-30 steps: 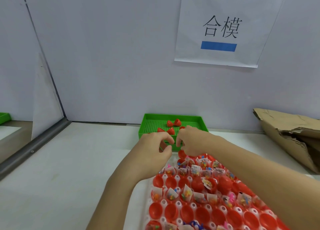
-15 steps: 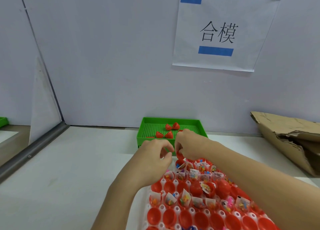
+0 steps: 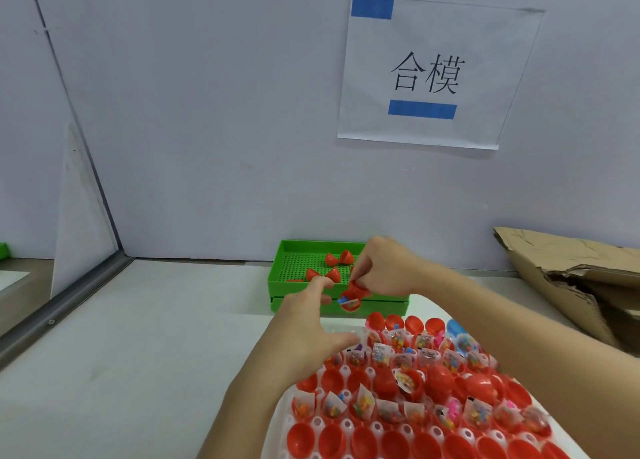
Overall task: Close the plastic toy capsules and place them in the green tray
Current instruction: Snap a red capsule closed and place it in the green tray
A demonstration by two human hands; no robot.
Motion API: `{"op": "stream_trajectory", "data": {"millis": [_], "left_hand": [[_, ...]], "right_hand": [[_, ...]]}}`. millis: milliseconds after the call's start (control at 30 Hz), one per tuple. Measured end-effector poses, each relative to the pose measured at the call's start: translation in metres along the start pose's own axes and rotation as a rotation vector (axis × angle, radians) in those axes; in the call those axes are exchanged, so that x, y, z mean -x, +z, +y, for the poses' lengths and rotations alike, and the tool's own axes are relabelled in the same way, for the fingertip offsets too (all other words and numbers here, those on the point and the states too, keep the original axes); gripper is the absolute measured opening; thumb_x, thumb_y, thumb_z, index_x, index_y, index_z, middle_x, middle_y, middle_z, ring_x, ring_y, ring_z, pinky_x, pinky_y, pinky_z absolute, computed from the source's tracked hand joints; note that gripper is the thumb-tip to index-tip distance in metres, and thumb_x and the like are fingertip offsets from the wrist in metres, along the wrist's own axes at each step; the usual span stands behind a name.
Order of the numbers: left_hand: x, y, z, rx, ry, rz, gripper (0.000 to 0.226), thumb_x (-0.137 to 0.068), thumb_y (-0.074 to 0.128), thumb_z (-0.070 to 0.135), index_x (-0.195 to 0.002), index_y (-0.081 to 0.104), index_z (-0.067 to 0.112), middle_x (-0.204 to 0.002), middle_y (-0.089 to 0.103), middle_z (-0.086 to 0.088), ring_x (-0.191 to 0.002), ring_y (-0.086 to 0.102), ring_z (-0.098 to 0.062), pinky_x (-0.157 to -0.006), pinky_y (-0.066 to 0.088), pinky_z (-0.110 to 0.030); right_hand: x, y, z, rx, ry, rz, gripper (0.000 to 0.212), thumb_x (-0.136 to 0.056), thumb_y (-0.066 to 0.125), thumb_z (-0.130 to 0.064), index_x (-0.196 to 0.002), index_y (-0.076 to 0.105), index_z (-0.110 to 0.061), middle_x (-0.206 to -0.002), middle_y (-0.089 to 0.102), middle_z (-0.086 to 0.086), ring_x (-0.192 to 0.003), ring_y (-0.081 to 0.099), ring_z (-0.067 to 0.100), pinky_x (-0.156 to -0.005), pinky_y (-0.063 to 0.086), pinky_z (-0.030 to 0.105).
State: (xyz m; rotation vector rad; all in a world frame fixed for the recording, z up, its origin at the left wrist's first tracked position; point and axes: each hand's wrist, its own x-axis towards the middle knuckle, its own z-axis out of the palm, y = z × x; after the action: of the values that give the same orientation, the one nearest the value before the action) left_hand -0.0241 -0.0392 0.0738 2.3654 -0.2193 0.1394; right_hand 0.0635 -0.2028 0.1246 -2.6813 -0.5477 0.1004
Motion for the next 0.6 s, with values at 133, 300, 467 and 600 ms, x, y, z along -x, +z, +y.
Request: {"op": "stream_trajectory", "data": {"millis": [133,300,467,600], "left_hand": [[-0.001,0.008,0.007,0.129,-0.024,0.103,0.078,-0.069,0.083,0.050,-0.133,0.042,0.035,-0.123,0.060,0.018,-0.116,0.053,-0.003,-0.095,0.041,-0.022],[0.000,0.017,0.019,0.343,-0.005,0.283,0.038,-0.075,0.083,0.037,-0.104,0.059,0.031,-0.095,0.071,0.016,-0.095,0.065,0.003,-0.086,0.054,-0.025],[0.001,0.019,0.026,0.461,0.031,0.347,0.021,-0.081,0.079,0.028,-0.095,0.064,0.025,-0.085,0.071,0.013,-0.082,0.066,0.006,-0.067,0.049,-0.007],[0.002,0.016,0.030,0.550,0.035,0.353,0.016,-0.083,0.078,0.026,-0.093,0.067,0.023,-0.082,0.073,0.009,-0.080,0.069,-0.001,-0.070,0.054,-0.014]], "right_hand": [[0.009,-0.013,-0.005,-0.139,0.060,-0.043,0.027,-0.085,0.058,-0.001,-0.081,0.082,-0.013,-0.073,0.076,0.003,-0.066,0.069,0.012,-0.064,0.058,0.021],[0.021,-0.019,-0.004,-0.311,0.089,-0.045,0.022,-0.086,0.061,-0.001,-0.085,0.081,-0.009,-0.079,0.077,0.010,-0.078,0.075,0.022,-0.072,0.062,0.027],[0.034,-0.019,0.002,-0.428,0.108,-0.008,0.021,-0.091,0.063,-0.009,-0.084,0.081,-0.016,-0.074,0.077,0.004,-0.066,0.071,0.008,-0.061,0.057,0.019],[0.050,-0.013,0.003,-0.692,0.154,0.074,0.018,-0.098,0.060,-0.018,-0.096,0.078,-0.016,-0.088,0.077,0.004,-0.071,0.073,0.011,-0.060,0.054,0.020]]}}
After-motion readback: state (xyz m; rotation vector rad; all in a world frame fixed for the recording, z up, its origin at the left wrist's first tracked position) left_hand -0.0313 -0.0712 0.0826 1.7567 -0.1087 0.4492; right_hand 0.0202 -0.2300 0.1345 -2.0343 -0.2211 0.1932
